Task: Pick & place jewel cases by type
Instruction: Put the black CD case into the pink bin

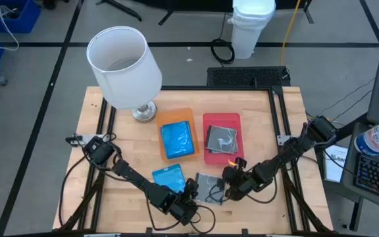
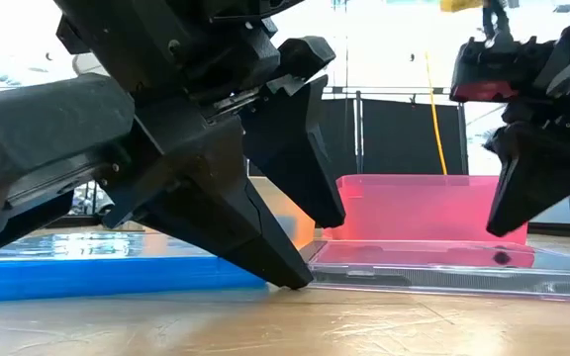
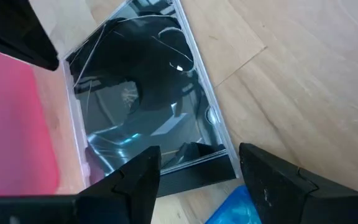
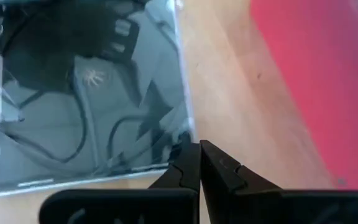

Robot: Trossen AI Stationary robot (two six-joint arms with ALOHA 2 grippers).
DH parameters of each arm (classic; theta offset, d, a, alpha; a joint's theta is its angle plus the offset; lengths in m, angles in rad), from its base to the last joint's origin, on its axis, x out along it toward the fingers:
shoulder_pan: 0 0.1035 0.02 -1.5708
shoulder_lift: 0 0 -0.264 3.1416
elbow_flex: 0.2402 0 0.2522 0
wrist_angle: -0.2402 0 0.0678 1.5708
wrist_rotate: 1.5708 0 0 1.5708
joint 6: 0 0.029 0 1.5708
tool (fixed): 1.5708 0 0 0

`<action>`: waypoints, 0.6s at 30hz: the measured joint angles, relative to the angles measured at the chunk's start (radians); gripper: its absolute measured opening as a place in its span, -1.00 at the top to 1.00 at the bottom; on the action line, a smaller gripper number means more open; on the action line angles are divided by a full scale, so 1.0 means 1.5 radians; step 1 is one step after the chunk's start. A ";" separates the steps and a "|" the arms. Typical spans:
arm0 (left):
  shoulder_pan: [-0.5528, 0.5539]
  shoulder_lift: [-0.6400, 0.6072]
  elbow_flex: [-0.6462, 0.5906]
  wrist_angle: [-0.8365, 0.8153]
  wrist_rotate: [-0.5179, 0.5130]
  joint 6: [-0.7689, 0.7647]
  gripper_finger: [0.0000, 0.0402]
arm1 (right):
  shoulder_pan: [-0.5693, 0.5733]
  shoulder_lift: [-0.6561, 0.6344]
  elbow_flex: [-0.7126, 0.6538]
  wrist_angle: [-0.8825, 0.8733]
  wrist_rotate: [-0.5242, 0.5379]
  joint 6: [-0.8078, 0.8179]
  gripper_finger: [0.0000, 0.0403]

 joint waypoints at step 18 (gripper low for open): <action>0.008 -0.001 -0.034 0.072 -0.022 0.047 -0.12 | -0.024 0.060 0.001 0.151 -0.134 -0.060 1.00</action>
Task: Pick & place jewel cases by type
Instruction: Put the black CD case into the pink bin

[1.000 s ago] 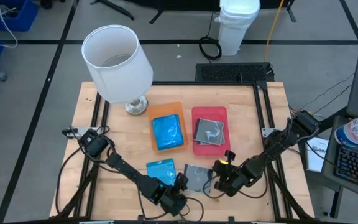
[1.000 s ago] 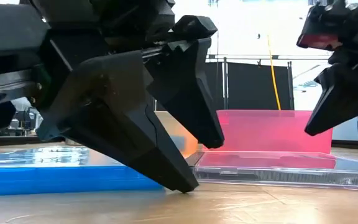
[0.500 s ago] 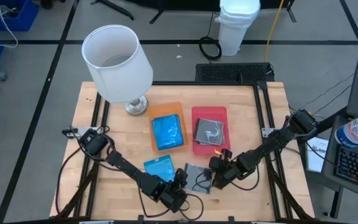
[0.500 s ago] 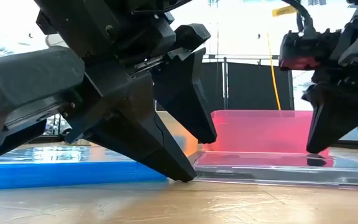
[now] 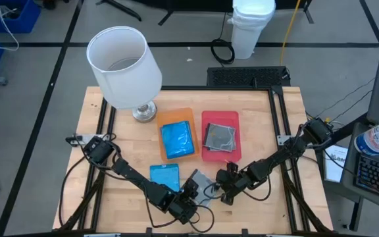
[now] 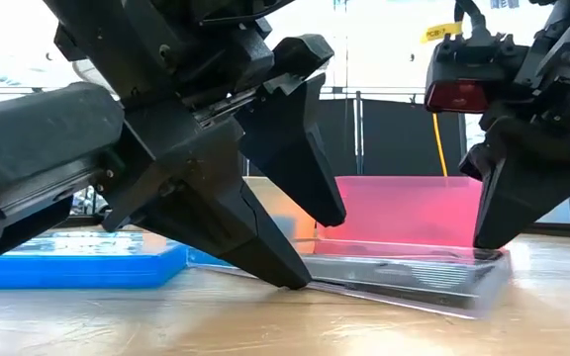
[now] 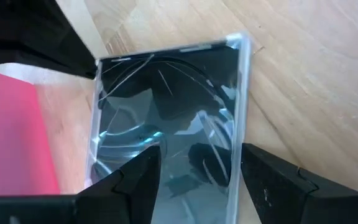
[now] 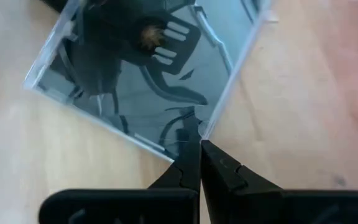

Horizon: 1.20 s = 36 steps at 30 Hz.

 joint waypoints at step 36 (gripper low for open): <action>0.001 -0.005 0.006 0.123 0.184 0.074 0.65 | 0.140 0.005 -0.002 0.028 0.016 0.090 1.00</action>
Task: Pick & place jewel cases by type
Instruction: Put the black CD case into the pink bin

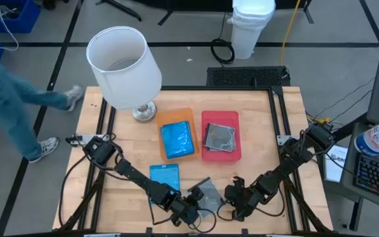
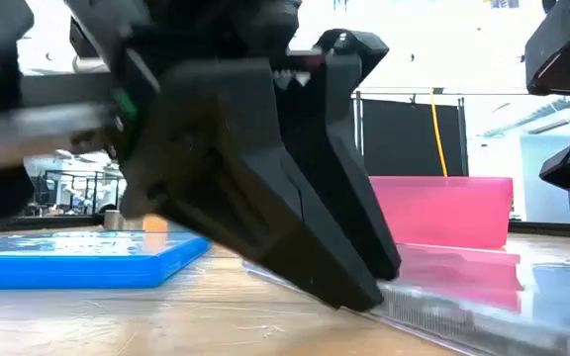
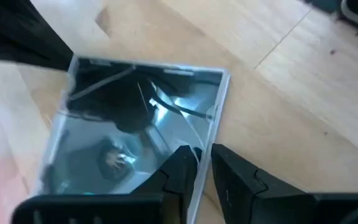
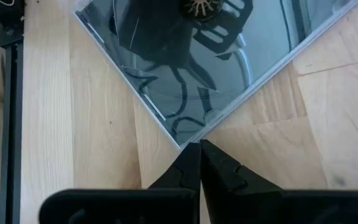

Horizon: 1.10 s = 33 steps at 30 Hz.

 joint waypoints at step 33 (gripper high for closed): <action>0.131 -0.153 -0.083 -0.222 -0.010 -0.386 0.97 | 0.101 0.091 0.003 0.204 0.146 -0.023 1.00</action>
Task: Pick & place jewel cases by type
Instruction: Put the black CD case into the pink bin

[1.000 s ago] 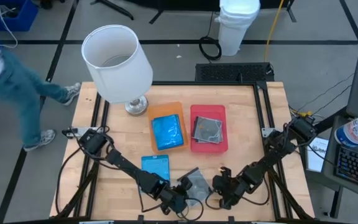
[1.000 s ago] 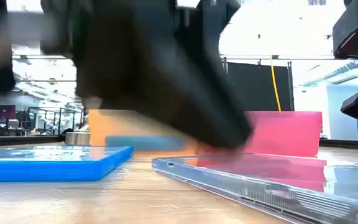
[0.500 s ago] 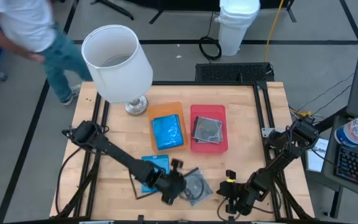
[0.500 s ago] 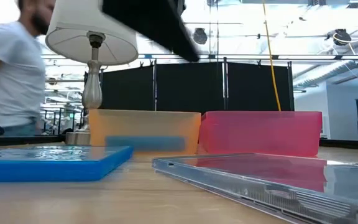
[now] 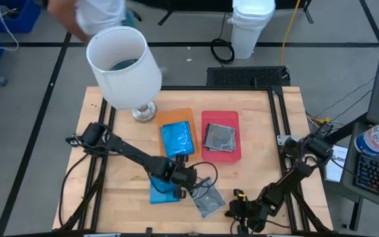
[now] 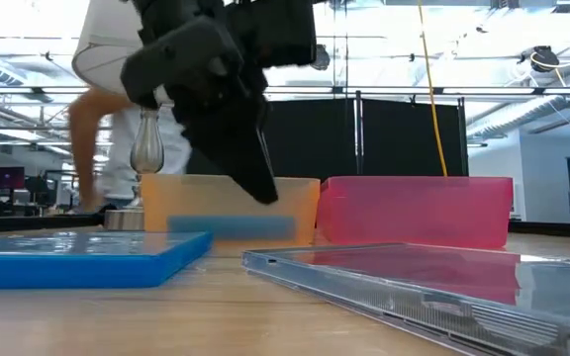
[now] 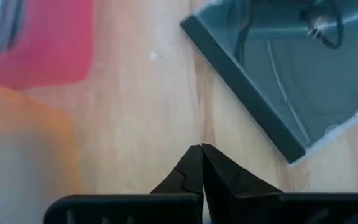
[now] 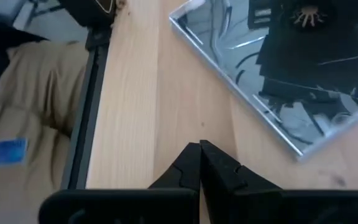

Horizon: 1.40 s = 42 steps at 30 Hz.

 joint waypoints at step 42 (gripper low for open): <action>-0.116 0.090 0.051 0.103 0.129 0.053 0.96 | -0.058 0.011 0.001 -0.161 -0.012 0.105 1.00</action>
